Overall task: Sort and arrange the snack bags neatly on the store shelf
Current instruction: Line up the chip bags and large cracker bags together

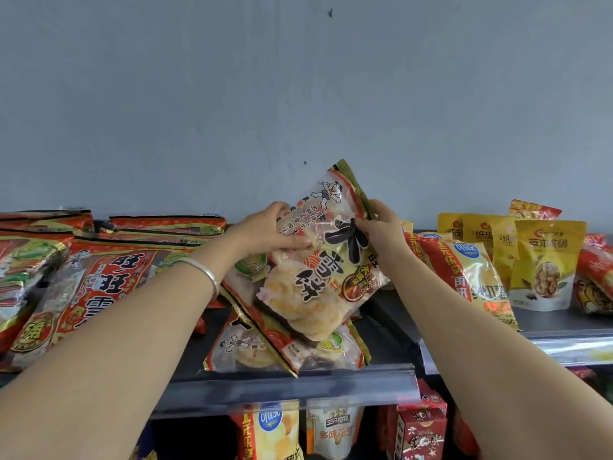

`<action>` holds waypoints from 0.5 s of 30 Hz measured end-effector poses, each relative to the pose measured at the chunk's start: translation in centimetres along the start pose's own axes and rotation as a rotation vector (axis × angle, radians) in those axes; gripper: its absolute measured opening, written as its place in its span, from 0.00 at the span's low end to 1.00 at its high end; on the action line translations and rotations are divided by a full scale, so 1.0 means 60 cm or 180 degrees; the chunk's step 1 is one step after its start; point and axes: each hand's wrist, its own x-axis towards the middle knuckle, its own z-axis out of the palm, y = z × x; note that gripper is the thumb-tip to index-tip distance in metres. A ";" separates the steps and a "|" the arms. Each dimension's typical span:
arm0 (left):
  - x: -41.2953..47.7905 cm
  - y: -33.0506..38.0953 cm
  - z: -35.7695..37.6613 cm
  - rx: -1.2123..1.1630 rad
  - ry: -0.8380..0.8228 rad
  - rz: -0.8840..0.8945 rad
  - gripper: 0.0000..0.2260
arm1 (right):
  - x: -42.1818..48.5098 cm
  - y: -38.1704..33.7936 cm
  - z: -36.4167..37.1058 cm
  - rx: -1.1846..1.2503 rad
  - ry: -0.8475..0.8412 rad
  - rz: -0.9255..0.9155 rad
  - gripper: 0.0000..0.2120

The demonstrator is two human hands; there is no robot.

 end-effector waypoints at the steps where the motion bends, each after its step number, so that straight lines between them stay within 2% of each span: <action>1: 0.001 0.004 0.006 -0.0133 -0.0154 -0.0071 0.47 | 0.000 -0.001 -0.003 -0.0036 0.0002 -0.0038 0.13; 2: 0.003 0.006 0.015 -0.0291 -0.0186 -0.0112 0.47 | 0.000 -0.002 -0.006 -0.0155 0.0019 -0.0074 0.14; 5: 0.009 0.007 0.050 -0.0949 0.0068 -0.0166 0.31 | 0.003 0.009 -0.016 -0.0988 0.0309 -0.0294 0.13; 7: 0.016 0.005 0.070 -0.1302 0.0276 -0.0271 0.33 | 0.003 0.013 -0.029 -0.2011 0.0665 -0.0363 0.18; 9: 0.020 0.007 0.083 -0.1702 0.0539 -0.0450 0.35 | 0.001 0.018 -0.044 -0.2349 0.0852 -0.0214 0.30; 10: 0.022 0.008 0.090 -0.1947 0.0688 -0.0531 0.34 | -0.001 0.020 -0.049 -0.2102 0.0788 -0.0068 0.35; 13: 0.023 0.012 0.110 -0.2638 0.1080 -0.0745 0.31 | -0.003 0.039 -0.054 -0.0669 0.0320 0.0639 0.47; 15: 0.024 0.013 0.126 -0.3075 0.1214 -0.0837 0.27 | -0.008 0.059 -0.052 -0.0285 -0.0059 0.1046 0.48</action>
